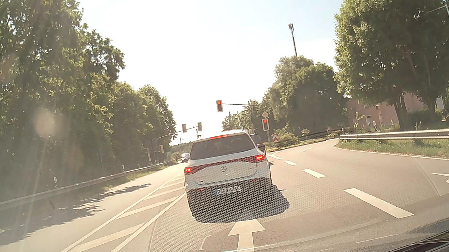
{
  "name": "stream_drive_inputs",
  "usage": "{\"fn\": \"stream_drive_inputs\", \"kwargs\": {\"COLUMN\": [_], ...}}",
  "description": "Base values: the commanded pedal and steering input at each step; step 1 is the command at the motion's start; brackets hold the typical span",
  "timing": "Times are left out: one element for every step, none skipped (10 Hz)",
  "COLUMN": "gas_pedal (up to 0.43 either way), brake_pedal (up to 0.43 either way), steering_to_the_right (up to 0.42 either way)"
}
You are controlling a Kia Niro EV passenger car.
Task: Follow the waypoints while adhering to traffic rules and regulations
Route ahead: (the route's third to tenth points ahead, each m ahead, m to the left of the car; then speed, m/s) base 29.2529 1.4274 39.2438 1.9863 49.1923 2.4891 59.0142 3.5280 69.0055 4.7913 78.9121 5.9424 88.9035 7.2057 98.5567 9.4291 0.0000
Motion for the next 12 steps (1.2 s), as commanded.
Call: {"fn": "stream_drive_inputs", "kwargs": {"gas_pedal": [0.000,0.000,0.000,0.000,0.000,0.000,0.000,0.000,0.000,0.000,0.000,0.000], "brake_pedal": [0.299,0.299,0.299,0.299,0.305,0.305,0.305,0.305,0.311,0.305,0.305,0.311], "steering_to_the_right": [0.000,0.000,0.000,0.000,0.000,0.000,0.000,0.000,0.000,0.000,0.000,0.000]}}
